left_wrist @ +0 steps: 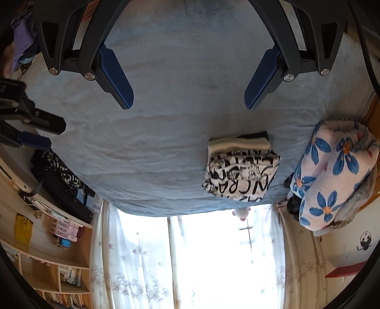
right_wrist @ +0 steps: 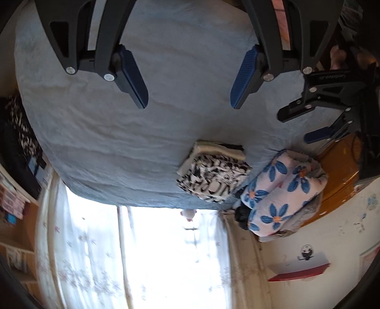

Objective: Fold large clothes

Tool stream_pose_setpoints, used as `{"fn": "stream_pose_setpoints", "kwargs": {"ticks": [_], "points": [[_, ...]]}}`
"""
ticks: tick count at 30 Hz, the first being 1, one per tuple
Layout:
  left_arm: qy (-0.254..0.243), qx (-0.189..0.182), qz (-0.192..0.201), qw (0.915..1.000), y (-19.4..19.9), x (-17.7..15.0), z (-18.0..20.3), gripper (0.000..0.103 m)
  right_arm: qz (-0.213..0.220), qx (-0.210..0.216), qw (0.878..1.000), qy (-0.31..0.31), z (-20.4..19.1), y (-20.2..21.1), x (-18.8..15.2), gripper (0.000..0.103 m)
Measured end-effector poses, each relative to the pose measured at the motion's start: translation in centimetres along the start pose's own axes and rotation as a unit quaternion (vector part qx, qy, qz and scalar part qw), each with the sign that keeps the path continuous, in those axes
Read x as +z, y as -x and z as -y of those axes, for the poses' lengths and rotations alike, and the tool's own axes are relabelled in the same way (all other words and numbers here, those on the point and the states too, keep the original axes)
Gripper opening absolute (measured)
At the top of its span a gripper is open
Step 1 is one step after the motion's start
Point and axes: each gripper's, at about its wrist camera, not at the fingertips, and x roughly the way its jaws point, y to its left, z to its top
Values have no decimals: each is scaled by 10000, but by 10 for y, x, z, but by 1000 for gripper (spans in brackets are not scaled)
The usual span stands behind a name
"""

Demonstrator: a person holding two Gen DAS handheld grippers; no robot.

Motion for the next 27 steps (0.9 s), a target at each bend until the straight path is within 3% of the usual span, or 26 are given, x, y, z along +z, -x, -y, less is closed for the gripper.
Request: {"fn": "stream_pose_setpoints", "kwargs": {"ticks": [3,7,10,13,18,27], "points": [[152,149,-15,9998,-21,-23,4,94,-24,-407,9990,-182,6,-27,-32,72],[473,290,-117,9984,-47,-50,4,94,-35,-715,9966,-406,12,-50,-64,90],[626,327,-294,9971,-67,-64,5,94,-60,-861,9950,-504,13,-61,-80,93],[722,356,-441,9958,-82,-77,9,95,12,-939,9934,-655,15,-63,-88,103],[845,276,-647,9939,-97,-91,13,96,65,-1086,9891,-997,23,-62,-93,103],[732,268,-691,9946,-98,-97,23,97,-78,-1294,9882,-811,19,-72,-102,103]]}}
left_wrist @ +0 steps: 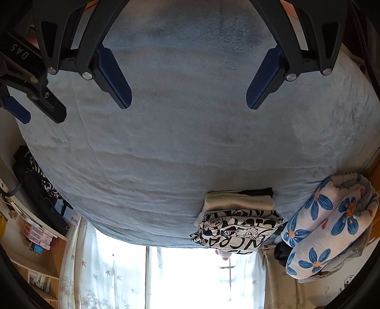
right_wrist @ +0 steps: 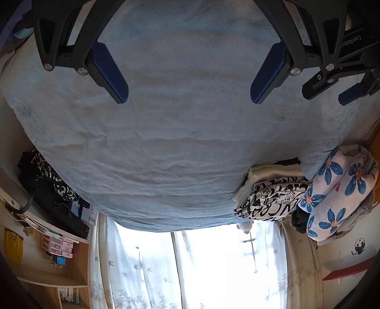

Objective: Fold large clothes

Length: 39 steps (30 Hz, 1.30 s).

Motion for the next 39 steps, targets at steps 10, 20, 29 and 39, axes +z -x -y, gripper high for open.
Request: {"fn": "stream_pose_setpoints", "kwargs": {"ticks": [10,20,29,39], "points": [[39,156,-71,9998,2,-9,-3,97,-116,93,9999,-47,-2,-4,-11,103],[-37,246,-98,9996,3,-15,-3,97,-202,92,9997,-95,-1,-5,-19,103],[-79,256,-134,9996,0,-16,-3,97,-225,54,9997,-115,-3,-7,-23,103],[-135,245,-182,9994,-4,-15,-1,97,-227,117,9996,-123,-4,-7,-23,103]]}}
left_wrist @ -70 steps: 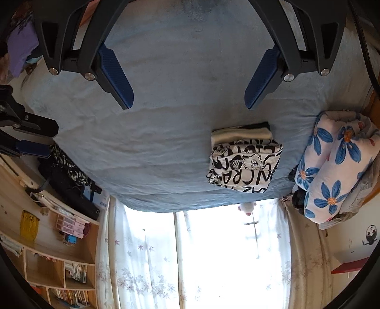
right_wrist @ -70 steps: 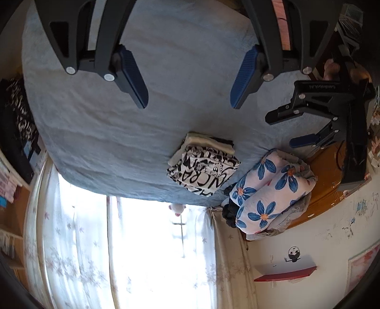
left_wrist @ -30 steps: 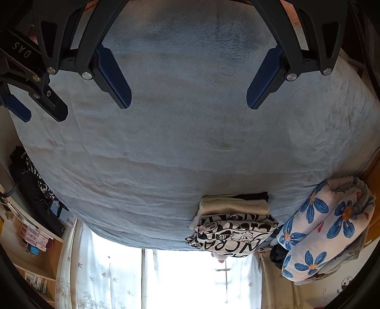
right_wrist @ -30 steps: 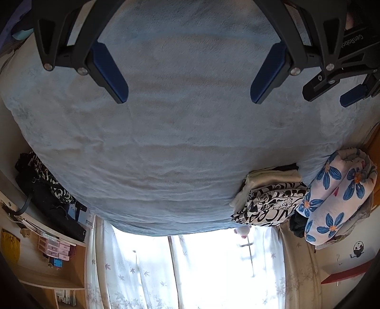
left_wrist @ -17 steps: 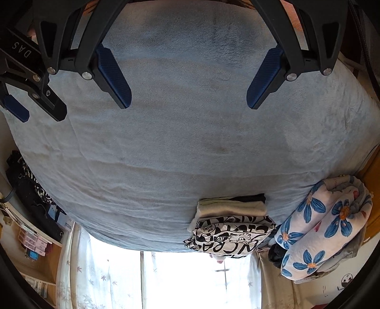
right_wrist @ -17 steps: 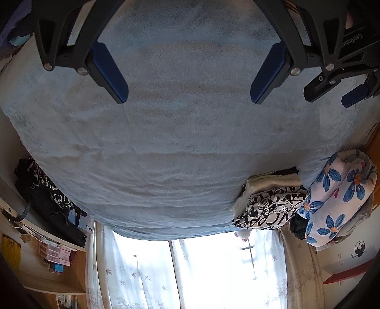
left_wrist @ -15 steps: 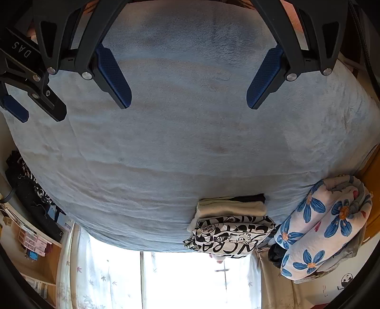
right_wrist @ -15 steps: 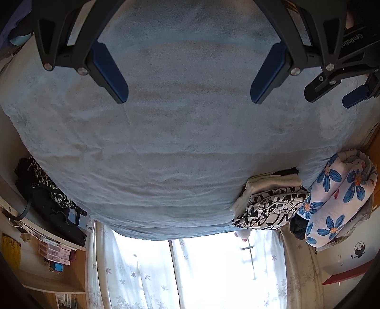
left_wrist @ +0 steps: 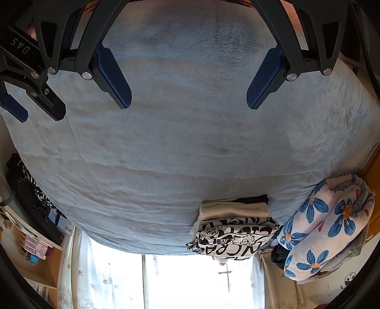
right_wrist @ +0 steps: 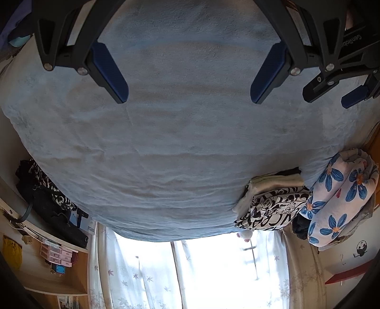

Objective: Fold large clothes

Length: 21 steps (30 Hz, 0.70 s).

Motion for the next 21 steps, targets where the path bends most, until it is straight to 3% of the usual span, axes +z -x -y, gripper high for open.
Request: {"fn": "stream_pose_setpoints", "kwargs": {"ticks": [21], "points": [[-10,-9,-31,10000,0,1,-4,97,22,49,10000,-29,-1,2,0,103]]}}
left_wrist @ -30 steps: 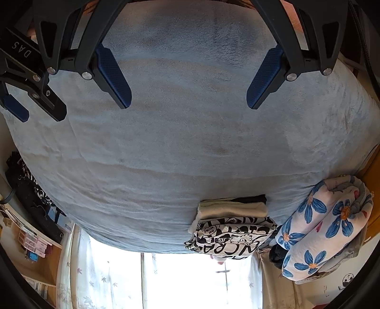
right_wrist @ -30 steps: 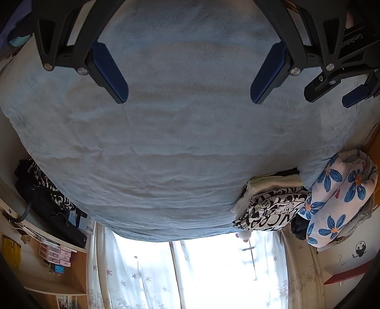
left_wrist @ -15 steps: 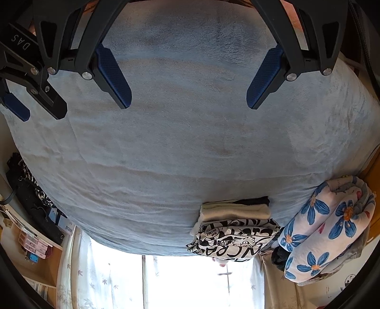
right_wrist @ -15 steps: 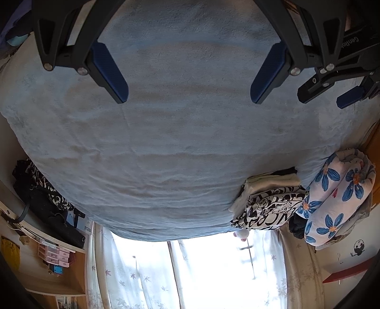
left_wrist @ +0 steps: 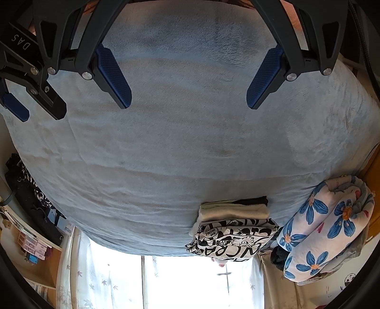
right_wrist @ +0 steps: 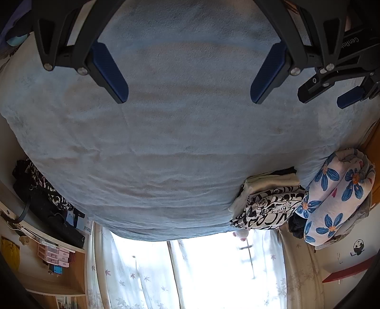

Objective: Fold large clothes

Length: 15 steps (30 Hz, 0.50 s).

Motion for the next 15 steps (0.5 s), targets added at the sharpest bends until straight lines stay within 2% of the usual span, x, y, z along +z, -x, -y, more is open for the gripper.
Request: {"fn": "stream_pose_setpoints", "kwargs": {"ticks": [15], "points": [[-34,21,20,10000,4,0,0,96,12,15,10000,-5,-1,1,0,103]]}}
